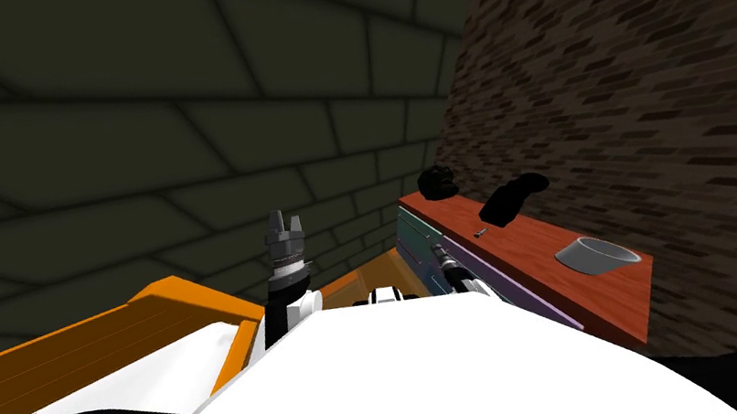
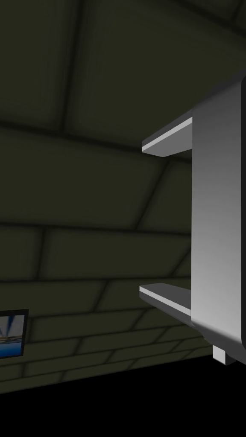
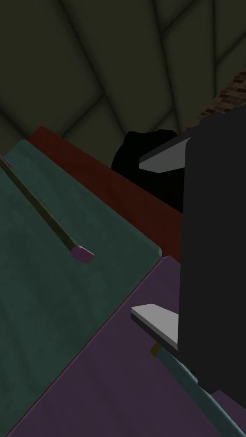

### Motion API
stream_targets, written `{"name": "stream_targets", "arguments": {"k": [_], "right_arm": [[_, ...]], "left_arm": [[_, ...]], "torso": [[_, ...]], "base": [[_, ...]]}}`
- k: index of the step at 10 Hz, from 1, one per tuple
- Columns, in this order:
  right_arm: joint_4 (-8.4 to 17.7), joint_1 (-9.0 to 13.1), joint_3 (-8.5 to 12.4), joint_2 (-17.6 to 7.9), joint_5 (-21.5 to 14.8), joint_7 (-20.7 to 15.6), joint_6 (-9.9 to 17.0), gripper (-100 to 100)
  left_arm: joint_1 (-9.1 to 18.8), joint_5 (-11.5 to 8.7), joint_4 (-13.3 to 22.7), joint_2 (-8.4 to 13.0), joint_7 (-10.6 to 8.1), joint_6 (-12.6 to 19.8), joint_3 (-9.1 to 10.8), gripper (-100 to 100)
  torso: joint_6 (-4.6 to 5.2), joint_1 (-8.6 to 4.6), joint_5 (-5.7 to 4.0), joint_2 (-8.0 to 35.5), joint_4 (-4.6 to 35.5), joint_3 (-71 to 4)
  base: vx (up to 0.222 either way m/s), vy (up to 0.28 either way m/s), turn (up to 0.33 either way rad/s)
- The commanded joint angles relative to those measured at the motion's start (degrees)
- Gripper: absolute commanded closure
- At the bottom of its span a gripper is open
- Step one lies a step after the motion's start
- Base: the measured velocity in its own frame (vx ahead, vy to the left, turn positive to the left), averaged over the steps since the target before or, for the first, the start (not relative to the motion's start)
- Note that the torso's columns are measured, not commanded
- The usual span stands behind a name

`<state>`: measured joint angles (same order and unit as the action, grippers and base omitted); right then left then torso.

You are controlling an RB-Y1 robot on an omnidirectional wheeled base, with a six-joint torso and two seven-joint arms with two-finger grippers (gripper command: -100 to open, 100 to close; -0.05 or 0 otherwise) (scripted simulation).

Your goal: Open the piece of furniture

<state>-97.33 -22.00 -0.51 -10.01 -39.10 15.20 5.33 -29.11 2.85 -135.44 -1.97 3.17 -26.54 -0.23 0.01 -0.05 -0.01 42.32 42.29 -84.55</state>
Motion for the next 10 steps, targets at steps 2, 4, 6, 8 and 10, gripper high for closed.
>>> {"name": "stream_targets", "arguments": {"k": [2,4,6,8,10], "right_arm": [[3.42,0.06,-0.56,-0.24,-3.79,1.26,6.03,-100],[6.64,0.58,-0.9,-0.26,-7.36,2.48,10.49,-100],[8.9,1.11,-1.23,-0.2,-9.42,3.71,13.75,-100],[10.88,1.11,-1.23,-0.2,-10.89,3.71,15.34,-100],[14.65,1.63,-1.55,-0.08,-14.36,4.93,18.58,-100]], "left_arm": [[0.0,0.0,0.0,0.0,0.0,0.0,0.0,0],[0.0,0.0,0.0,0.0,0.0,0.0,0.0,0],[0.0,0.0,0.0,0.0,0.0,0.0,0.0,0],[0.0,0.0,0.0,0.0,0.0,0.0,0.0,0],[0.0,0.0,0.0,0.0,0.0,0.0,0.0,0]], "torso": [[0.01,0.06,0.02,-0.03,-0.01,-0.02],[-0.04,0.03,-0.01,-0.03,0.0,0.0],[0.0,0.01,0.0,-0.01,0.0,0.0],[0.0,0.09,0.03,-0.08,-0.03,-0.05],[-0.04,0.01,-0.02,-0.07,-0.01,-0.03]], "base": [[0.029,0.039,0.033],[0.034,0.036,0.107],[0.03,0.04,0.048],[0.038,0.036,0.039],[0.052,0.035,0.102]]}}
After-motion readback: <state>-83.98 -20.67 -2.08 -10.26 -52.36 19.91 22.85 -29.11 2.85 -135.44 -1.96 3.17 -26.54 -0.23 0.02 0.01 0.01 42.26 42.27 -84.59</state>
